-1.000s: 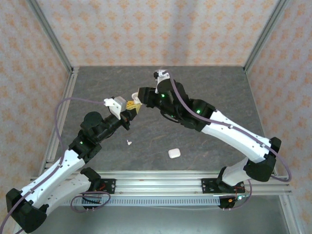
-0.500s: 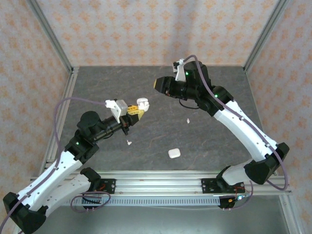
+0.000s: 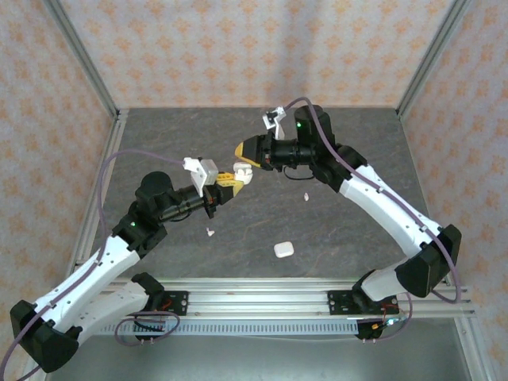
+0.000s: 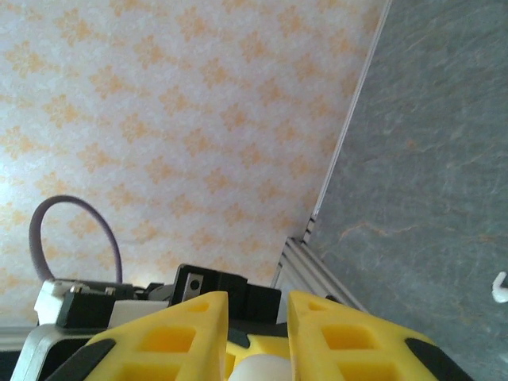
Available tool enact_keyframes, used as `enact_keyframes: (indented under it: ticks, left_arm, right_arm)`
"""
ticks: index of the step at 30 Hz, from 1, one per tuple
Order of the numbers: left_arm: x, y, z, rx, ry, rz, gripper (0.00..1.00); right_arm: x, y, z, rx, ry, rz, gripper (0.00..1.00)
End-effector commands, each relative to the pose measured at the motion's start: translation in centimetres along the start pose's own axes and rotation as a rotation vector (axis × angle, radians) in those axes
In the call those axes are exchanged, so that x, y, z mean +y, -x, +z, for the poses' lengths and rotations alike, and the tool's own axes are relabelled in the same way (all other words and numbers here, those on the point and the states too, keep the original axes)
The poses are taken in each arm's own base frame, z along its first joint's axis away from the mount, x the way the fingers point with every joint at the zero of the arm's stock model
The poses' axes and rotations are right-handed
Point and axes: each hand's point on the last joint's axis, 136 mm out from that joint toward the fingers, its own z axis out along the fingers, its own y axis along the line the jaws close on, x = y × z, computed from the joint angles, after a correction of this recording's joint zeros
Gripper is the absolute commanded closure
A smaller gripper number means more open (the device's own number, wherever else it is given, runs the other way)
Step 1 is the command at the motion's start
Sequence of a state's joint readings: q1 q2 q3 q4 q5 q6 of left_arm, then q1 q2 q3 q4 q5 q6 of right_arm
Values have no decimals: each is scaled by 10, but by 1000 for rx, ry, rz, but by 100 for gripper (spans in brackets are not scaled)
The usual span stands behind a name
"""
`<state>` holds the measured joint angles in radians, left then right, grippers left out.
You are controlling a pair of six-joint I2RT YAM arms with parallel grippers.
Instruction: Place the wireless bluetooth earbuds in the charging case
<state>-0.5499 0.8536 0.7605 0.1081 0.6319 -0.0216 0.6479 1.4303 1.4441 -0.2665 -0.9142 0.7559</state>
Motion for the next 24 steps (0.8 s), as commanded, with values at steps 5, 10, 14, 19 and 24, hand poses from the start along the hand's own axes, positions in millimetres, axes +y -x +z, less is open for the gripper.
enact_keyframes:
  ticks: [5, 10, 14, 19, 24]
  left_arm:
    - [2, 13, -3, -44, 23, 0, 100]
    - [9, 9, -4, -43, 66, -12, 100]
    - [15, 9, -7, -61, 103, -20, 100]
    - [17, 6, -8, -61, 116, -28, 100]
    - [17, 6, -6, -60, 109, -32, 100]
  right_arm:
    - [23, -14, -9, 64, 91, -44, 76]
    - [26, -23, -18, 79, 79, -88, 76]
    - [25, -31, -24, 98, 68, -106, 75]
    - [30, -36, -32, 83, 71, -145, 73]
    - [23, -30, -35, 45, 16, -167, 72]
